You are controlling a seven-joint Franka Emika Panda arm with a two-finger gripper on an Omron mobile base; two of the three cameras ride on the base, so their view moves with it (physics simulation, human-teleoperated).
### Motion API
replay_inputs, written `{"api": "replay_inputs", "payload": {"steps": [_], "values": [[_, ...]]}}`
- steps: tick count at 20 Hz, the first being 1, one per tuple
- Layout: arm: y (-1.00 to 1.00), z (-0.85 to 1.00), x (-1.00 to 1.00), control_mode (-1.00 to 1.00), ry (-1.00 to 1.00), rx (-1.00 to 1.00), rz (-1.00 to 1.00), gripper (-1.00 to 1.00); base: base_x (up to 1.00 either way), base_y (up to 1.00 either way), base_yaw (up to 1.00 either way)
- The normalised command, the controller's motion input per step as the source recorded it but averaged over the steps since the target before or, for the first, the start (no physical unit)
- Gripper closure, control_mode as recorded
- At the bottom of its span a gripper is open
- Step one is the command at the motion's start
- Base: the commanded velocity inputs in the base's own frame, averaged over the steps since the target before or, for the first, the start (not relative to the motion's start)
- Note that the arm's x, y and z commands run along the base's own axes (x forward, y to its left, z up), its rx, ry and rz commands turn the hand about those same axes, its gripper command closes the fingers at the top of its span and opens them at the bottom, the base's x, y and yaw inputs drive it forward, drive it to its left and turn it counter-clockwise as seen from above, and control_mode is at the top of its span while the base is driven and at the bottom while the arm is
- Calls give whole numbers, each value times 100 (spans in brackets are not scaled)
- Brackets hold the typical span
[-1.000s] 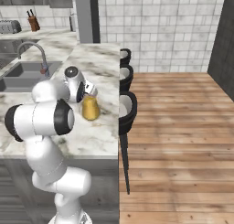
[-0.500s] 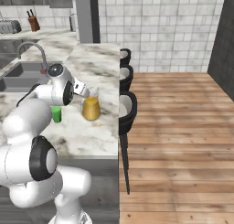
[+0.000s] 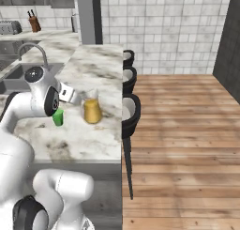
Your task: Place the pitcher and cup on the dining counter for serving.
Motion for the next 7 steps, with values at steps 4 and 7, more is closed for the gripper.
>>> {"api": "replay_inputs", "payload": {"steps": [4, 7], "values": [[0, 0, -100, -100, -32, -10, 0, -100, 0, 0, 0], [-3, 5, -20, -100, -22, 0, -9, -100, 0, 0, 0]]}}
